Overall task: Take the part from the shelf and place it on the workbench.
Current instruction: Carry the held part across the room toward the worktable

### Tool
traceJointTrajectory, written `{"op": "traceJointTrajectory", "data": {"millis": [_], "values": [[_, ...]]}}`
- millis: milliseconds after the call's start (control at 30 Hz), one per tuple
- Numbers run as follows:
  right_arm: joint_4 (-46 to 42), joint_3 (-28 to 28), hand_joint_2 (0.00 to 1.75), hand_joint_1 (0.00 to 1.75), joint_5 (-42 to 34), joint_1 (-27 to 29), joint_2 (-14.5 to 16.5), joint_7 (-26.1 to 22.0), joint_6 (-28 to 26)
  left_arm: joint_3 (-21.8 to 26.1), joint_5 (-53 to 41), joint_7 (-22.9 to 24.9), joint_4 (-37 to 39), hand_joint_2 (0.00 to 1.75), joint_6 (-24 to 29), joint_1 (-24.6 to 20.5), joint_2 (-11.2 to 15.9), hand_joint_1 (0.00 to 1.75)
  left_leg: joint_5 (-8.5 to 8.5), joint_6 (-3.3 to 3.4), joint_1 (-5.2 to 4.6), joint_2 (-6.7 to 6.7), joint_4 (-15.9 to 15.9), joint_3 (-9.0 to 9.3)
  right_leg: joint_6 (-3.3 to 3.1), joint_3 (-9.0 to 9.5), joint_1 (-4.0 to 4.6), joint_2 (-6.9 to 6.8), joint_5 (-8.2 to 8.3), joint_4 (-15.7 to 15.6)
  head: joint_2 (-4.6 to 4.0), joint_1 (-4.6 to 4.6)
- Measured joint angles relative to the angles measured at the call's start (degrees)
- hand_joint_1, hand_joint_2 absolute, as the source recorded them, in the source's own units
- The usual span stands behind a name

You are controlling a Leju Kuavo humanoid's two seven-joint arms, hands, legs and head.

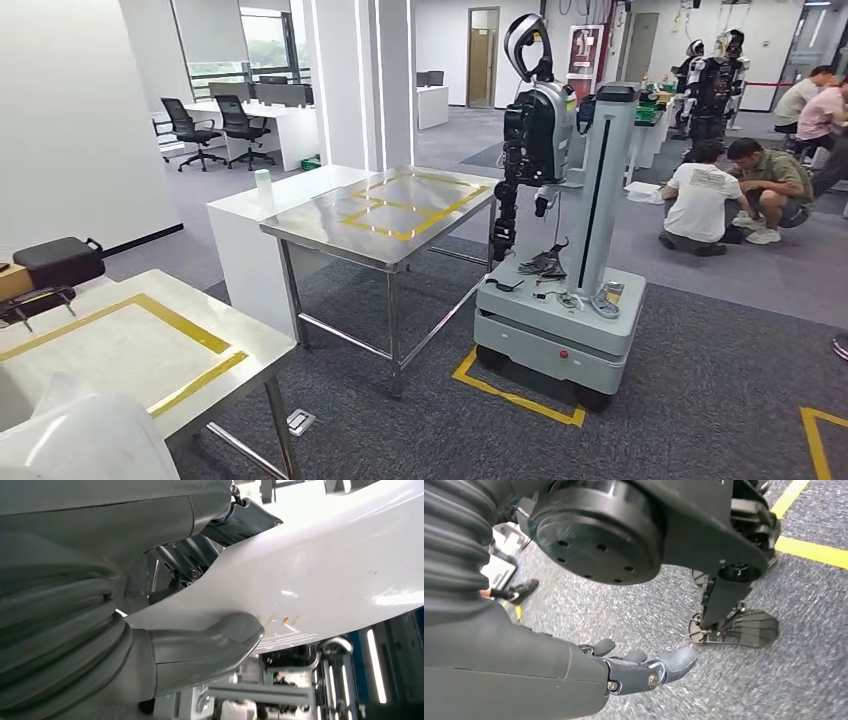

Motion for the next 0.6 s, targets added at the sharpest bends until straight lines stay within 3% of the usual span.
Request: {"op": "traceJointTrajectory", "data": {"millis": [67, 100, 167, 233, 300, 367, 400, 467, 533, 600], "values": [[0.0, 0.0, 1.75, 0.00, -0.1, 0.0, 0.1, -0.3, 0.0, 0.3, 0.2, -0.1, -0.3, 1.75, -0.2, 0.0, 0.0, 1.75, 1.07, 0.97, -0.24, 1.77, -4.3, 2.43, 0.63, 0.13, 0.31, -1.28, -0.50, 0.5, 0.00, 0.01], [0.0, 0.0, 1.75, 0.00, -0.1, -0.1, 0.1, -0.4, 0.0, 0.4, 0.4, -0.1, -0.3, 1.75, -0.3, -0.1, 0.0, 1.75, 1.00, 1.56, -0.39, 1.62, -4.7, 2.53, 0.94, 0.24, 0.44, -1.90, -0.63, 0.6, 0.00, 0.01], [0.0, -0.1, 1.75, 0.00, -0.1, -0.3, 0.1, -0.8, 0.0, 0.6, 0.8, 0.0, -0.3, 1.75, -0.8, 0.0, 0.1, 1.75, 1.31, 2.45, -0.30, 0.04, -4.8, 2.39, 1.56, 0.59, 0.30, -2.66, -0.87, 0.6, 0.00, 0.03], [0.0, -0.1, 1.75, 0.00, -0.2, -0.5, 0.1, -0.9, 0.0, 0.8, 1.0, 0.0, -0.3, 1.75, -1.0, -0.1, 0.1, 1.75, 1.66, 3.07, -0.03, -1.30, -5.0, 2.32, 2.24, -0.01, -0.02, -0.07, -2.53, 2.7, 0.00, 0.05], [0.0, -0.1, 1.75, 0.00, -0.2, -0.4, 0.1, -0.9, 0.0, 0.8, 1.0, 0.0, -0.2, 1.75, -1.0, -0.3, 0.1, 1.75, 1.91, 3.47, 0.15, -2.61, -5.0, 2.09, 2.64, -2.82, -0.27, 3.75, -6.08, 8.9, 0.00, 0.05], [0.0, -0.1, 1.75, 0.00, -0.2, -0.2, 0.1, -0.9, 0.0, 0.8, 1.0, 0.0, 0.0, 1.75, -1.0, -0.5, 0.1, 1.75, 2.07, 3.61, 0.13, -4.23, -5.0, 1.85, 2.72, -5.91, -0.32, 5.03, -8.29, 15.2, 0.00, 0.06], [0.0, -0.2, 1.75, 0.00, -0.3, -0.1, 0.1, -1.0, 0.0, 0.8, 1.0, 0.0, 0.1, 1.75, -1.0, -0.5, 0.1, 1.75, 2.13, 3.58, 0.12, -5.11, -5.0, 1.79, 2.66, -6.35, -0.32, 5.21, -7.82, 15.8, 0.00, 0.07], [0.0, -0.3, 1.75, 0.00, -0.3, -0.1, 0.1, -1.2, 0.0, 0.8, 0.9, 0.0, 0.2, 1.75, -1.0, -0.5, 0.1, 1.75, 2.26, 3.38, 0.15, -6.82, -4.9, 1.79, 2.33, -4.20, -0.39, 6.19, -4.11, 10.8, 0.00, 0.07], [0.0, -0.3, 1.75, 0.00, -0.3, -0.1, 0.1, -1.6, 0.0, 0.8, 0.6, -0.2, 0.1, 1.75, -0.6, -0.6, 0.0, 1.75, 2.48, 2.90, 0.15, -8.35, -4.8, 1.61, 1.97, -1.07, -0.56, 9.19, -1.19, 3.7, 0.00, 0.05], [0.0, -0.4, 1.75, 0.00, -0.3, 0.0, 0.1, -1.8, 0.0, 0.9, -0.4, -0.8, -0.2, 1.75, 0.3, -0.6, 0.0, 1.75, 2.82, 2.11, 0.26, -9.65, -4.8, 1.19, 1.78, -0.02, -0.45, 10.62, -0.72, 0.9, 0.00, 0.04]]}}
